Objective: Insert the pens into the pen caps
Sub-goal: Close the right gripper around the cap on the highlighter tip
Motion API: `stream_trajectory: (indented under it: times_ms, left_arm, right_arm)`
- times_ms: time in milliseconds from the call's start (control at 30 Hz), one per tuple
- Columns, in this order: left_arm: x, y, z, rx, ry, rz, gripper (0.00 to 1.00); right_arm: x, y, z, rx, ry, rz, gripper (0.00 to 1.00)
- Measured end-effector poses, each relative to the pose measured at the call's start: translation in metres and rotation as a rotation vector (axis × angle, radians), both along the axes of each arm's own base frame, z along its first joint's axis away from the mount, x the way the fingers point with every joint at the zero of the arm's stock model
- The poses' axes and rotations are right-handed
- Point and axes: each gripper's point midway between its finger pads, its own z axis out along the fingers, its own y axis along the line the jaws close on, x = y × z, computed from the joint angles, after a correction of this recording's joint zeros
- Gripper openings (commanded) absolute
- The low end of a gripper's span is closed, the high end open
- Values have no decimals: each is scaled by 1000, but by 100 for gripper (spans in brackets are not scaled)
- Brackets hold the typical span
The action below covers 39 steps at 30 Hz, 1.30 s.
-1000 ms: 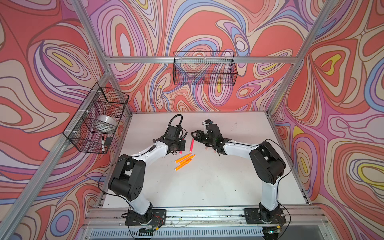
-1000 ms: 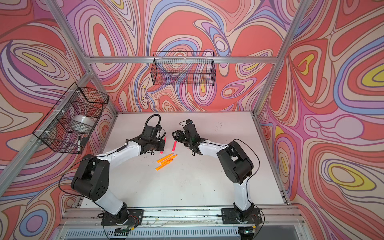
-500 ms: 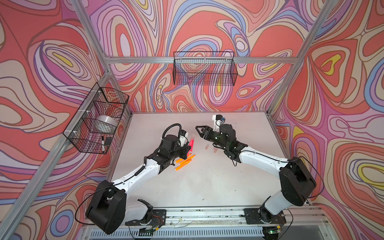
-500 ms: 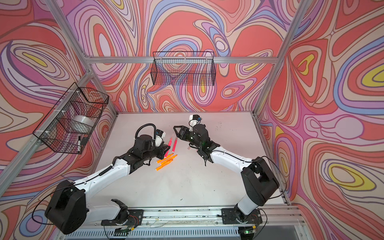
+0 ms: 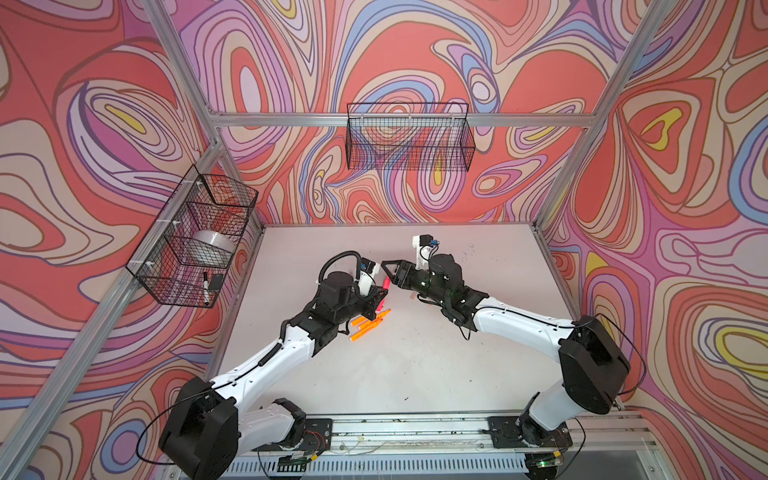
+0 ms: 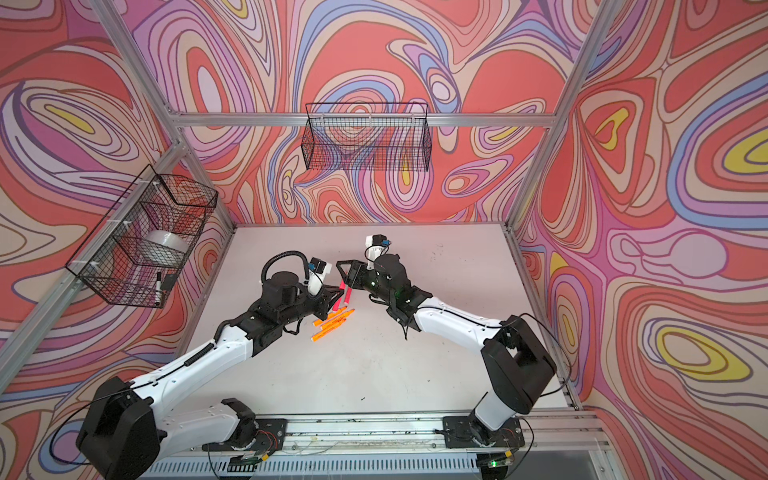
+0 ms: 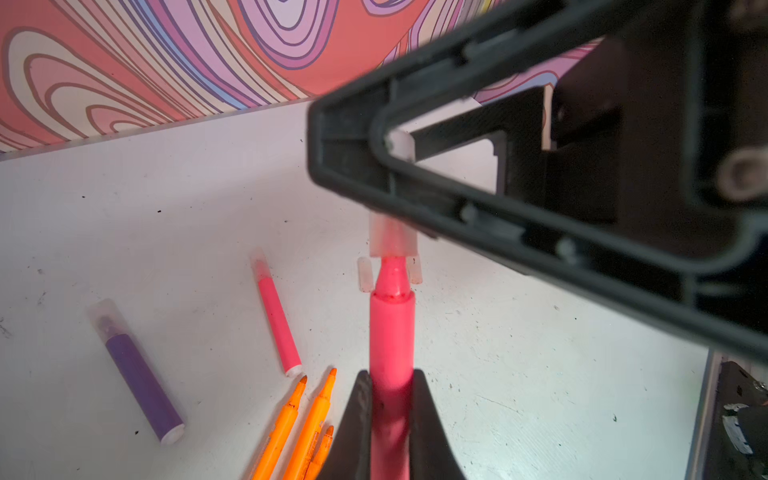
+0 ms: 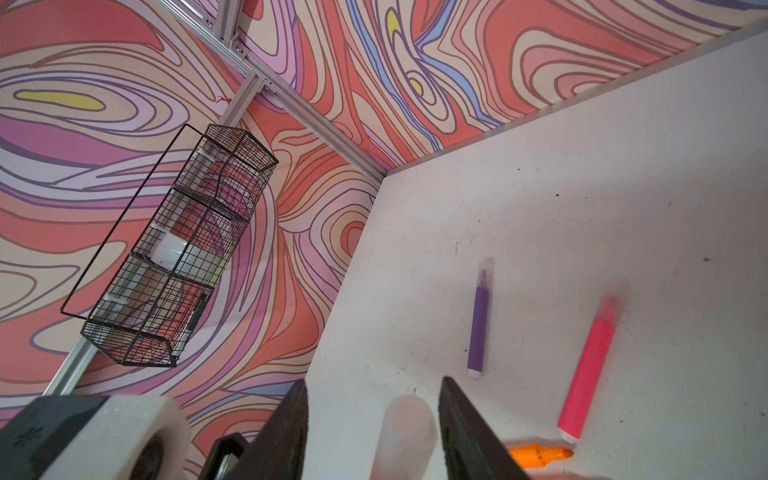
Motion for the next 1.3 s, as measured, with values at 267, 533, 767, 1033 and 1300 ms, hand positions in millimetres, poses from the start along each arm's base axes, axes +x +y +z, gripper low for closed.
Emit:
stream_trajectory:
  times_ms: [267, 533, 767, 1033, 1300]
  left_arm:
    - [-1, 0, -3, 6, 2, -3, 0]
    - [-1, 2, -3, 8, 0, 4, 0]
    - [0, 6, -2, 12, -10, 29, 0]
    - [2, 6, 8, -10, -46, 34, 0]
    - [1, 6, 6, -12, -41, 35, 0]
  right_arm:
    - [3, 2, 9, -11, -26, -6, 39]
    - [5, 7, 7, -46, -37, -5, 25]
    - [0, 11, 1, -69, -29, -4, 24]
    - [-5, 15, -3, -78, -25, -5, 17]
    - [-4, 14, -4, -98, -48, -26, 15]
